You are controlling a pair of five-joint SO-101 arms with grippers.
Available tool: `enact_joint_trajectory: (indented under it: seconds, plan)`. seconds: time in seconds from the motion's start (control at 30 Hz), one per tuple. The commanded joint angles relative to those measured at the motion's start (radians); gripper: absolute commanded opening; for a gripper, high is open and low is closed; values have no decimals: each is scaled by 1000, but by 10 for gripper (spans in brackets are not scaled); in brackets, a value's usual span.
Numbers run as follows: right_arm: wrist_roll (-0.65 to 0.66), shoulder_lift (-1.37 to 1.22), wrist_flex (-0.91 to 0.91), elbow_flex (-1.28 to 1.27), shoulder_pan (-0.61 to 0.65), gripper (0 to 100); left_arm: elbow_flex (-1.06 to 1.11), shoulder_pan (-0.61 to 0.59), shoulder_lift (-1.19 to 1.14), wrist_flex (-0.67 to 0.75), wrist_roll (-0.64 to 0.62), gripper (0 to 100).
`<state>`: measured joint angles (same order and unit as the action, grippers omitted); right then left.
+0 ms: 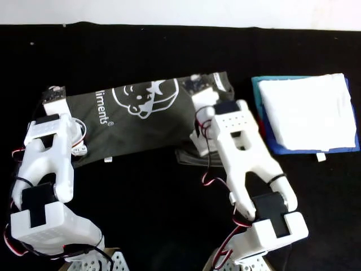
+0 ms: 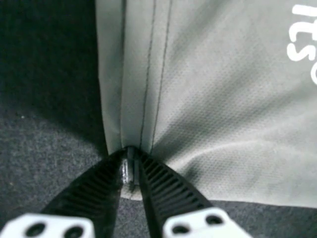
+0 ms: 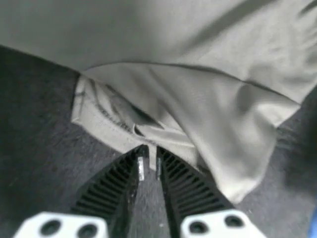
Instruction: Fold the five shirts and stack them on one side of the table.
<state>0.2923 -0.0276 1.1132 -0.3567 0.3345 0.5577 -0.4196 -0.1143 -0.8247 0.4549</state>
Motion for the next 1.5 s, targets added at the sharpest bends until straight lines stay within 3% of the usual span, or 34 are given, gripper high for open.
enact_joint_trajectory:
  seconds: [0.0,0.23,0.47,0.8,0.97,1.17,1.47]
  plan:
    - [-9,48,-120,-71,7,37,5,-5,1,25,-12,10]
    - [-9,48,-239,-153,31,37,5,-5,1,25,-12,10]
    - [-9,51,-229,-202,170,37,7,-5,-1,25,-12,10]
    - [-9,188,94,30,162,37,7,-5,-1,25,-12,10]
    - [-8,159,28,35,91,37,7,-5,-1,26,-12,10]
    - [-11,-61,-142,-27,99,37,7,-5,-1,26,-12,10]
    - [-11,-130,-70,51,263,37,7,-5,-1,26,-12,10]
